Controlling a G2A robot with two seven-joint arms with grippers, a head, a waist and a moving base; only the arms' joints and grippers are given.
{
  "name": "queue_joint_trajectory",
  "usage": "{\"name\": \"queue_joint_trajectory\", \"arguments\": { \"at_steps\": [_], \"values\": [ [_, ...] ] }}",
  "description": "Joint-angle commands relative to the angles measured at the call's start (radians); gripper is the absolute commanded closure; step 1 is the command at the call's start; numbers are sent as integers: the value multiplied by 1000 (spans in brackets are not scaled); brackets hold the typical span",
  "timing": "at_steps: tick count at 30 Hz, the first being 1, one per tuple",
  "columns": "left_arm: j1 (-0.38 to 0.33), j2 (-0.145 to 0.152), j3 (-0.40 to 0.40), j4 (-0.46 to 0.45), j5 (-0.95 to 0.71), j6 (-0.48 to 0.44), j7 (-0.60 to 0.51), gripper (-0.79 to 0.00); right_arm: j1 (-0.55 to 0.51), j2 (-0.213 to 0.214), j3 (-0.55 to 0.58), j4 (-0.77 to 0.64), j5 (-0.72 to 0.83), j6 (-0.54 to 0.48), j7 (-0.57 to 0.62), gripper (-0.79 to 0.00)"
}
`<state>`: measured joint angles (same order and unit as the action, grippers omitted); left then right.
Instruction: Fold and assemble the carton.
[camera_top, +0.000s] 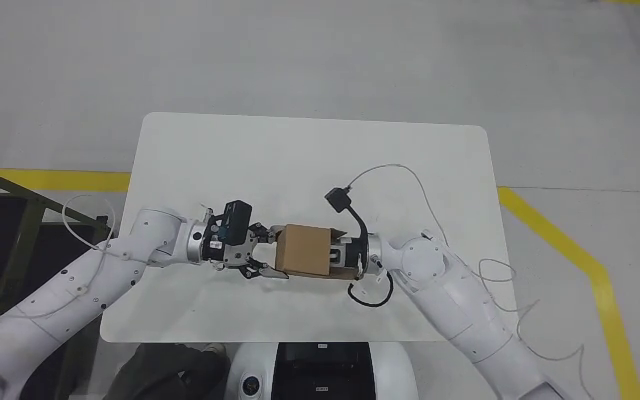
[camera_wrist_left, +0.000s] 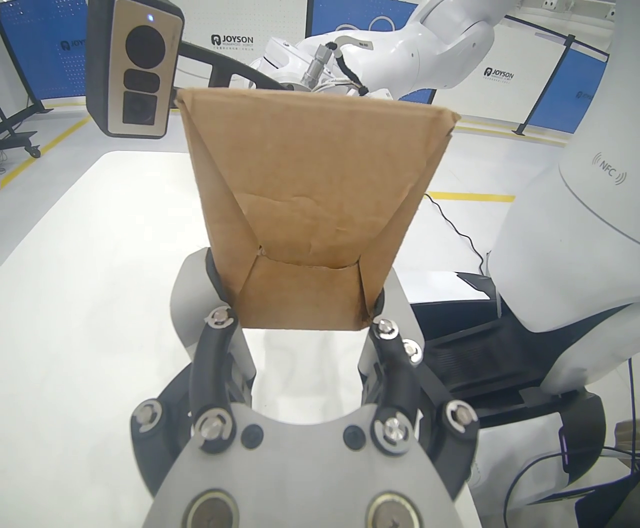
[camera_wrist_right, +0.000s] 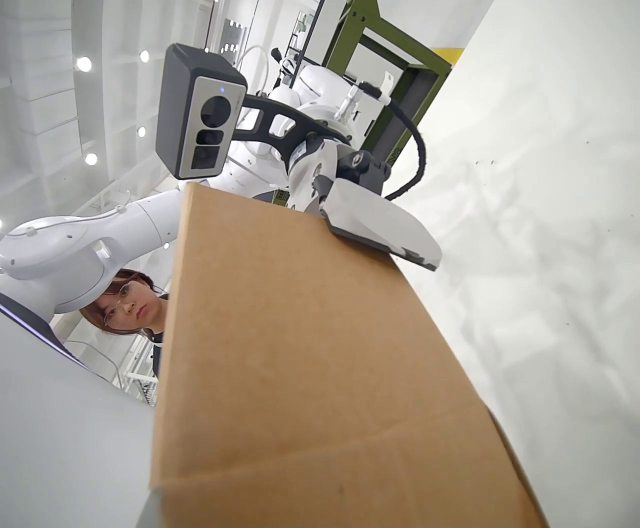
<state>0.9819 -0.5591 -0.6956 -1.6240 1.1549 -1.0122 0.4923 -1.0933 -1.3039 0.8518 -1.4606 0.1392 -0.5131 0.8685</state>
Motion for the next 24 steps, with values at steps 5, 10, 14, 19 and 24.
{"name": "queue_joint_trajectory", "arguments": {
  "at_steps": [5, 10, 14, 19, 24],
  "values": [
    [0, 1, 1, 2, 1, 0, 3, -256, -16, 6, 15, -8, 2, -4, -6, 0],
    [0, 1, 2, 6, -1, 0, 5, -249, -28, 12, 29, -19, 10, -9, -9, 0],
    [0, 1, 3, 7, -1, 0, 5, -262, -34, 15, 35, -26, 19, -16, -9, 0],
    [-1, 2, 4, 5, 1, 0, 4, -539, -27, 14, 26, -23, 31, -9, -1, 0],
    [0, 3, 0, -1, 2, 0, 6, -785, -14, 8, 10, -5, 71, -16, 7, 0]
  ]
}}
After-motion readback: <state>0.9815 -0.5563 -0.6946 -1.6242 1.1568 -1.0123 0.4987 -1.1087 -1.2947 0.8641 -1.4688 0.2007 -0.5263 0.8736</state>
